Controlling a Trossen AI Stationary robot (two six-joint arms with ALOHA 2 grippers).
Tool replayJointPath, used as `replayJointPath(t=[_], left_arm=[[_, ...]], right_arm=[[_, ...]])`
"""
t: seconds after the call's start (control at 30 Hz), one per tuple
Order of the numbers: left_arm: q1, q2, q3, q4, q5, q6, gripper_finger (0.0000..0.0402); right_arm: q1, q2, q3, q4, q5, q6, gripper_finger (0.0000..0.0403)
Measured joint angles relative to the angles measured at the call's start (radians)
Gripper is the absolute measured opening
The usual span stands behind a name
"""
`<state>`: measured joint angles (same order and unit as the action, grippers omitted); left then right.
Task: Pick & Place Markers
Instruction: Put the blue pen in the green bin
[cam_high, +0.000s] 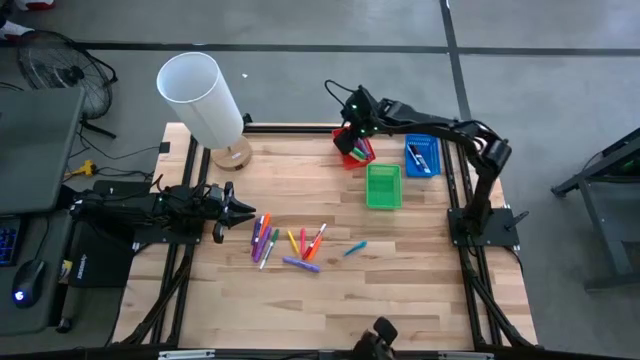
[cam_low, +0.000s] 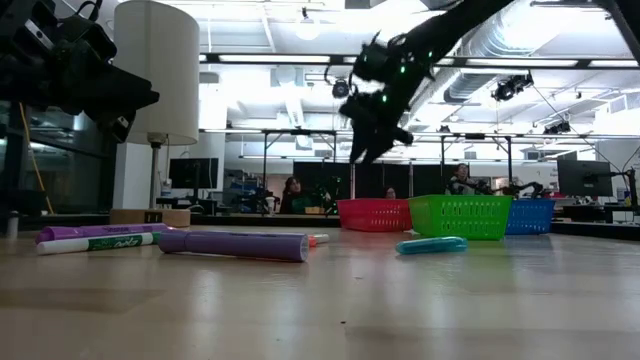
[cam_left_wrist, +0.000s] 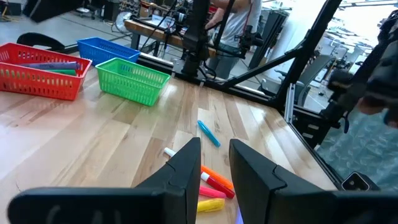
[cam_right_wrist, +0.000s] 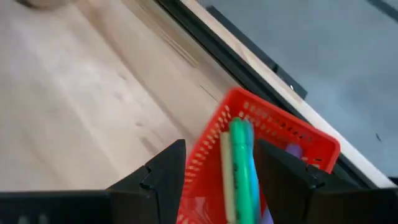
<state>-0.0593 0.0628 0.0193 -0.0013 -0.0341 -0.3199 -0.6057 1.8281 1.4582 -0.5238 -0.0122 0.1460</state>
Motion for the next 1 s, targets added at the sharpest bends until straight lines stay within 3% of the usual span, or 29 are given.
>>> replayJointPath(t=[0.43,0.63,1.0], left_arm=[[0.0,0.0,0.0,0.0,0.0,0.0,0.0083],[0.0,0.0,0.0,0.0,0.0,0.0,0.0083],[0.0,0.0,0.0,0.0,0.0,0.0,0.0083]], right_arm=[[0.189,-0.146,0.0,-0.119,-0.118,-0.17,0.0177],[0.318,-0.149,0.0,-0.258,-0.101,-0.335,0.0177],[0.534,-0.138,0.0,-0.351,0.027,-0.349,0.0177]])
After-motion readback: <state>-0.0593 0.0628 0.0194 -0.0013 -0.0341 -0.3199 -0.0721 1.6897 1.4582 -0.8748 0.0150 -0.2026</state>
